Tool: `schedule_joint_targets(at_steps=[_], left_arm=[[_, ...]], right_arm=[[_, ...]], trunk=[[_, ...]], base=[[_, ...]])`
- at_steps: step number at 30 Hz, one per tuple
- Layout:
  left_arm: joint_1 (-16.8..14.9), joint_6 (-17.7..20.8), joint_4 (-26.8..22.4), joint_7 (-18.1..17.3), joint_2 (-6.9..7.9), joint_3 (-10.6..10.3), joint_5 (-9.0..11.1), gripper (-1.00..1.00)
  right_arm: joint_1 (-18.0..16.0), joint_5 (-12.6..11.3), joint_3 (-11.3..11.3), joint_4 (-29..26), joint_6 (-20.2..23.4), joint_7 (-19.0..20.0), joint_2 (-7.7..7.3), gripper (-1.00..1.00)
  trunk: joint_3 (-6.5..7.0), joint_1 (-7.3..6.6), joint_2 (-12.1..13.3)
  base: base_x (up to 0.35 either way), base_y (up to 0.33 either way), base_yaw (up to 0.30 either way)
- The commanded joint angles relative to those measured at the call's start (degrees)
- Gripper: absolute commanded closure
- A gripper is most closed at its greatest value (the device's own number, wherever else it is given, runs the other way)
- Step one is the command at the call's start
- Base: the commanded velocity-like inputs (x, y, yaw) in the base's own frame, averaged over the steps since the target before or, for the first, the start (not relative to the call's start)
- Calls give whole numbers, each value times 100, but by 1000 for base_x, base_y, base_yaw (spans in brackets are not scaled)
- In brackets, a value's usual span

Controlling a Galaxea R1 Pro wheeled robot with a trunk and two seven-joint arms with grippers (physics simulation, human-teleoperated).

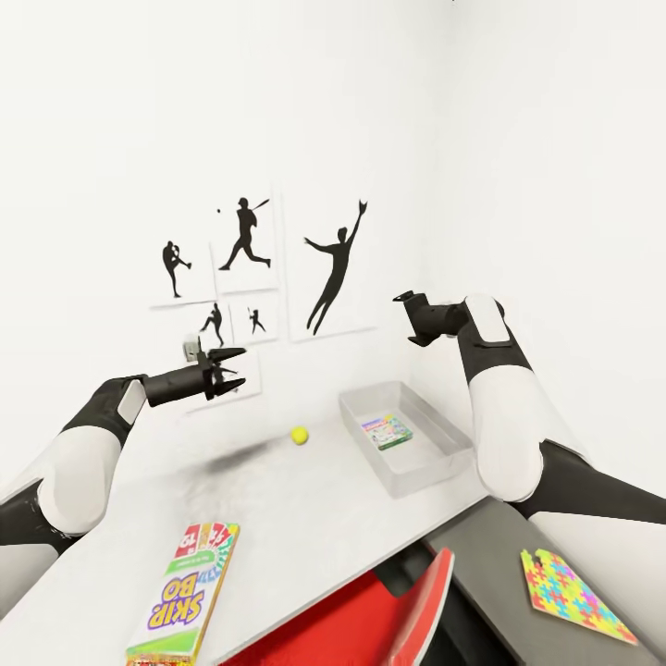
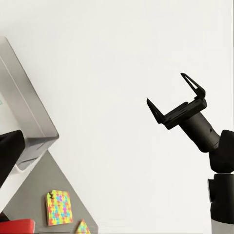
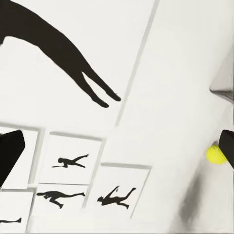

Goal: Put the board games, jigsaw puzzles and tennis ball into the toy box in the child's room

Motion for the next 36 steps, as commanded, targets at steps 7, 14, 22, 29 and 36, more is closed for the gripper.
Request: schedule_joint_targets(at_steps=[7, 14, 22, 29, 36], left_arm=[[-4, 43, 0, -37, -4, 38, -59, -100], [-3, 43, 0, -38, -4, 38, -54, -100], [-4, 43, 0, -38, -4, 38, -54, -100], [-4, 43, 0, -37, 2, 38, -56, -100], [-4, 43, 1, -37, 1, 38, -53, -100]], right_arm=[[-3, -62, -27, -9, 5, -56, 0, -100], [1, -63, -28, -9, 8, -57, -2, -100], [5, -63, -24, -9, 8, -56, -1, -100], [6, -54, -20, -6, 5, -59, 0, -100], [6, -38, -19, 0, 5, -62, 4, -100]], trunk=[[28, -1, -5], [76, -1, -5], [121, -1, -5], [129, -1, -5], [129, -1, -5]], base=[[-255, 35, -75], [-252, 163, -188], [-211, 179, -171], [-61, 52, -34], [-8, 7, -4]])
